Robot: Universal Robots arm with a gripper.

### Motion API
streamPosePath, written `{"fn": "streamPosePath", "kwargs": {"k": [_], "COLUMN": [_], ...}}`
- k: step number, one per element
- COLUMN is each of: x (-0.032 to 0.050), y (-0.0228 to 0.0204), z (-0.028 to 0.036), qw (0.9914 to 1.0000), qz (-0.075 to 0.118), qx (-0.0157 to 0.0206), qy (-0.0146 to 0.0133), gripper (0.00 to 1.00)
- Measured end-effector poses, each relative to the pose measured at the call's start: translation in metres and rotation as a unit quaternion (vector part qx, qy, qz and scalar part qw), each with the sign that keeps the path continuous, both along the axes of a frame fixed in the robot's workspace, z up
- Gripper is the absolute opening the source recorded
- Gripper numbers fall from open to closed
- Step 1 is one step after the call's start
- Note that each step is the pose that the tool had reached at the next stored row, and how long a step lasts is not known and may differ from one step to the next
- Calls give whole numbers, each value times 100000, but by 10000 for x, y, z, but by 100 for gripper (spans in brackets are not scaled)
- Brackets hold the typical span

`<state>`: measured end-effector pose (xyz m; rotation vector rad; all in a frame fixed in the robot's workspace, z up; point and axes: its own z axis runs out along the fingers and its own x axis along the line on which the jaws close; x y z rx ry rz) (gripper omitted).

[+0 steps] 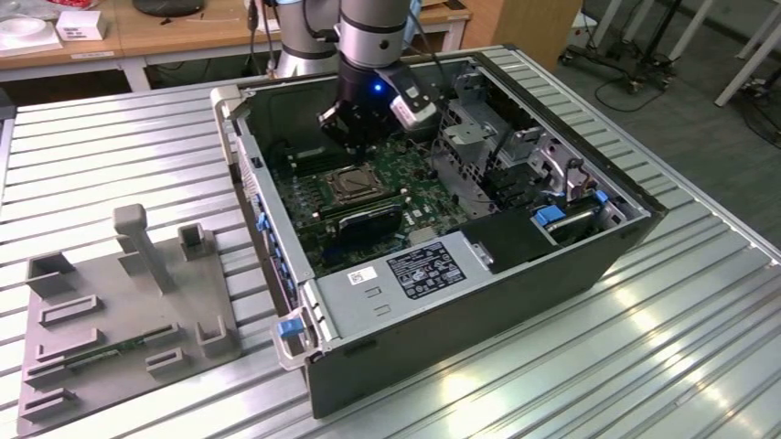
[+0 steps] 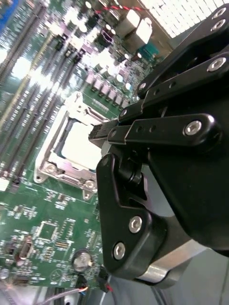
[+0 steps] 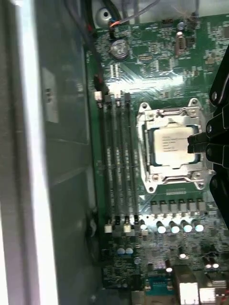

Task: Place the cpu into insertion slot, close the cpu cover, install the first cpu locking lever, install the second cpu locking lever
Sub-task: 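Install the second cpu locking lever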

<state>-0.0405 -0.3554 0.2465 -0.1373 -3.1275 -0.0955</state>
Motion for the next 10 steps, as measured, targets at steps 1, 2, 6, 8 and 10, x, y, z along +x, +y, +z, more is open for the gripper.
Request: {"fn": "streamPosePath", "kwargs": {"k": [1, 2, 6, 8, 10], "x": [0, 0, 0, 1, 1], "y": [-28, -56, -152, -166, -180], "z": [0, 0, 0, 0, 0], "qw": [100000, 100000, 100000, 100000, 100000], "qz": [2, 3, 2, 2, 1], "qx": [7, -4, -6, -3, -3], "qy": [-2, 3, 3, 3, 3], "gripper": [11, 11, 11, 11, 11]}}
